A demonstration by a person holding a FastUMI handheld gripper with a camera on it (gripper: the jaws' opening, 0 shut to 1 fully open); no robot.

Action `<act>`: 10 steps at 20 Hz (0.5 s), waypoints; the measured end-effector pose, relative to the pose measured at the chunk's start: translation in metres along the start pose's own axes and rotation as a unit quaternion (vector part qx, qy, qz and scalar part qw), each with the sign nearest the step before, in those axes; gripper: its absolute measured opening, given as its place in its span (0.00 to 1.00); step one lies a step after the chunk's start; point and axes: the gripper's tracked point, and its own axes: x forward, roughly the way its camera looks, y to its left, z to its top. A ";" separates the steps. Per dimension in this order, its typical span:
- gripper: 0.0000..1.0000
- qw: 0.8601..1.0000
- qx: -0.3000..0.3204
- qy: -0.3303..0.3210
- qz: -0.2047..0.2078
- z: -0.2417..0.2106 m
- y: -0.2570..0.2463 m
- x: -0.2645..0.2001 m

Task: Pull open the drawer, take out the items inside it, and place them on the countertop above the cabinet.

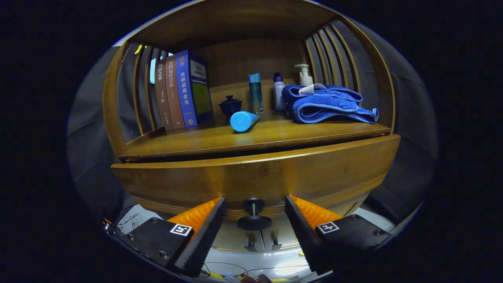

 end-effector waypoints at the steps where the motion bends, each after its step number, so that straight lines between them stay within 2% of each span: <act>1: 0.99 1.000 -0.001 0.000 0.001 0.000 -0.001 0.002; 10: 0.98 1.000 -0.001 0.002 -0.003 0.000 -0.002 0.012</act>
